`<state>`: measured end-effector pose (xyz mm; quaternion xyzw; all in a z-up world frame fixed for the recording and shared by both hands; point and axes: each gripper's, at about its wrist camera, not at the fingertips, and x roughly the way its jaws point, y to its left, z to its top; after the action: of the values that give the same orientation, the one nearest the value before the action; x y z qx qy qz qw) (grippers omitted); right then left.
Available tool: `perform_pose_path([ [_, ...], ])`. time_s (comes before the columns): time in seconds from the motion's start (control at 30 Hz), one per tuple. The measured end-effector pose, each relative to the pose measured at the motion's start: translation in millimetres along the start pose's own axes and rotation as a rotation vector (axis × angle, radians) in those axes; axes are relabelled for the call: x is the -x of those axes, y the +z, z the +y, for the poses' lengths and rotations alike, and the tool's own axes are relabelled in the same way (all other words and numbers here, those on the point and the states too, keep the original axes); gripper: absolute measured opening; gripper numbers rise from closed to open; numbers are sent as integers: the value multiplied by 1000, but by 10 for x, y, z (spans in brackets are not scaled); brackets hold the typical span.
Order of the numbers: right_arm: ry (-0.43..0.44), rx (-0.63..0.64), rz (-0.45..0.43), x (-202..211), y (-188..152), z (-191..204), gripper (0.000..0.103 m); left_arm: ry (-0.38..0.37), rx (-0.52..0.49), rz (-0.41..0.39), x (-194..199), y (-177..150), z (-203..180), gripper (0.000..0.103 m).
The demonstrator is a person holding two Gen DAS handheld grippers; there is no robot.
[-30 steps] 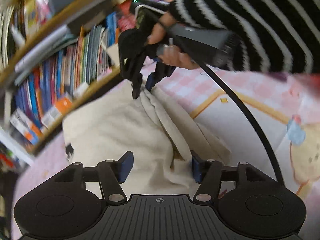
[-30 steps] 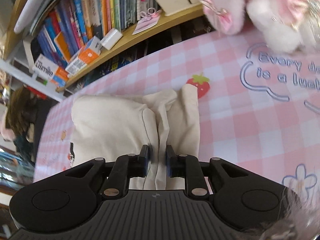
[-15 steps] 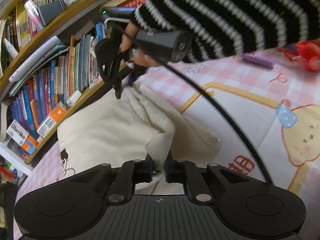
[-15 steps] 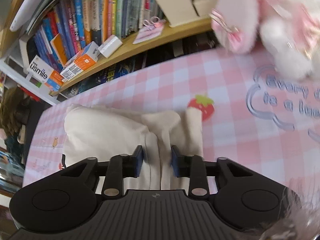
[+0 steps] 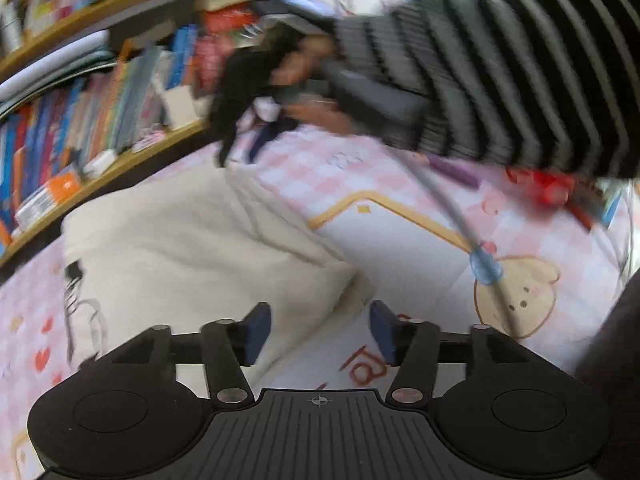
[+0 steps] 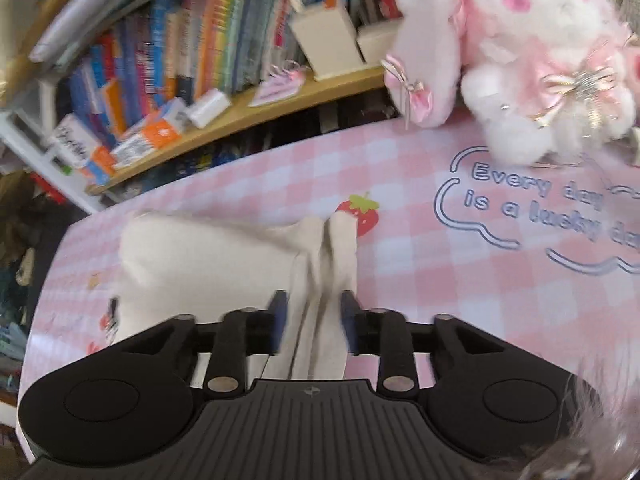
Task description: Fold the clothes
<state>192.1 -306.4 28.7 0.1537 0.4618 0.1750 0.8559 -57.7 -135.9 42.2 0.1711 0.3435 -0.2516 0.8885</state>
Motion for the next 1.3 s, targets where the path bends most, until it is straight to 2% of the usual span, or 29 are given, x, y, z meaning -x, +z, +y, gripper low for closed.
perform_pose_path([
  [0.17,98,162,42,643,-613,370,32,136,193,56,242,-267,579,57],
  [0.27,164,213,103,876,-1005,587,32,195,323,105,284,-457,895,56],
  [0.3,156,228,120,890,-1110,653,32,200,357,109,285,-495,993,56],
  [0.37,105,266,141,863,-1287,763,31,189,411,102,273,-540,1157,56],
  [0.4,58,283,147,823,-1359,812,22,175,434,98,255,-561,1215,56],
  [0.43,21,288,149,791,-1389,845,4,161,456,102,221,-577,1262,56],
  [0.47,7,282,152,786,-1396,868,4,150,478,112,181,-595,1306,56],
  [0.57,70,215,63,1037,-1375,881,3,135,530,156,106,-688,1400,54],
  [0.63,13,167,45,1094,-1404,793,3,117,561,159,101,-760,1456,54],
  [0.7,-97,124,125,851,-1488,623,3,92,586,147,138,-815,1493,54],
  [0.73,-145,108,156,737,-1532,555,3,80,592,146,158,-843,1513,54],
  [0.77,-154,99,148,711,-1562,519,3,69,599,145,172,-857,1547,54],
  [0.9,-136,12,80,903,-1517,520,9,11,667,136,188,-914,1731,53],
  [0.97,-126,12,37,1002,-1491,581,24,-18,705,135,170,-912,1808,53],
  [1.0,-120,15,28,1009,-1476,619,38,-32,723,133,160,-915,1838,51],
  [1.03,-115,21,26,986,-1465,656,45,-44,737,132,146,-913,1859,51],
  [1.17,-181,28,60,799,-1507,689,46,-90,791,137,91,-900,1927,49],
  [1.23,-224,13,82,692,-1559,636,43,-117,810,149,57,-897,1937,39],
  [1.27,-222,-2,89,668,-1588,607,41,-126,814,155,42,-897,1937,30],
  [1.3,-208,-20,96,655,-1617,577,30,-125,809,160,30,-897,1929,24],
])
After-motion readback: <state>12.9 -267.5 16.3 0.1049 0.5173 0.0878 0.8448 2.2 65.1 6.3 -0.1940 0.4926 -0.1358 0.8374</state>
